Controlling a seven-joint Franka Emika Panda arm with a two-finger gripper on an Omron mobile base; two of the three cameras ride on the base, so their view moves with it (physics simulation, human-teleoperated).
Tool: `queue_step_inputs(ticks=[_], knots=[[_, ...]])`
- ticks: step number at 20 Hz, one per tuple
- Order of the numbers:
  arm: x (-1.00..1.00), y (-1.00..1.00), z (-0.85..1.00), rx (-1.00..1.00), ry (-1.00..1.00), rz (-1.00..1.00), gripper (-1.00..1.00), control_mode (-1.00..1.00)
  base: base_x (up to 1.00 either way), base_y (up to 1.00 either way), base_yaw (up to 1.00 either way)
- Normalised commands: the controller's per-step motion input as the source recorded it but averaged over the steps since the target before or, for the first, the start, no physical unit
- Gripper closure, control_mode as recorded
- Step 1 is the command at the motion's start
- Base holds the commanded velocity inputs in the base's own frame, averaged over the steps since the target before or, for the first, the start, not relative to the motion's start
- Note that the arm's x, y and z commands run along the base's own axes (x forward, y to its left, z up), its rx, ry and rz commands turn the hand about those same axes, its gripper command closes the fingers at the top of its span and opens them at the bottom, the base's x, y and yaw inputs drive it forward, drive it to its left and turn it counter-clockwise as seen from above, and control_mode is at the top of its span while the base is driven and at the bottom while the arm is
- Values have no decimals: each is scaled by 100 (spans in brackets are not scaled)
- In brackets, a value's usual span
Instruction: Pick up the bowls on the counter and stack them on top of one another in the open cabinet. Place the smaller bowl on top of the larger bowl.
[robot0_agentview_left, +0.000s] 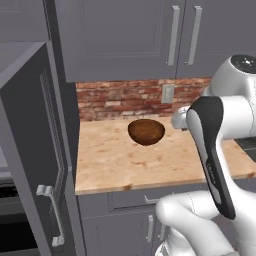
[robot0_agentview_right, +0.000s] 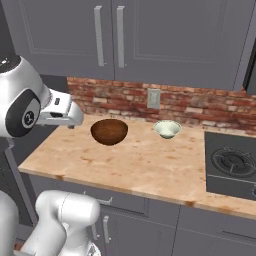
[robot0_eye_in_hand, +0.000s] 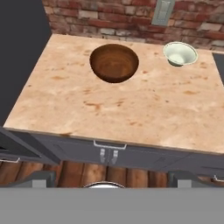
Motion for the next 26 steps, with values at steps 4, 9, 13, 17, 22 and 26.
queue_step_inputs(ticks=[4, 9, 13, 17, 22, 26], knots=[[0, -14, -19, 6, -11, 1, -100, -100, 0, 0, 0], [-1, -11, -22, 8, -10, 0, -100, -100, 0, 0, 0], [3, -2, -13, 8, -6, -4, -100, -100, 0, 0, 0], [13, -5, -7, 8, 0, -5, -100, -100, 0, 0, 0], [16, -8, -6, 9, 1, -7, -100, -100, 0, 0, 0], [12, -13, -6, 11, 2, -8, -100, -100, 0, 0, 0]])
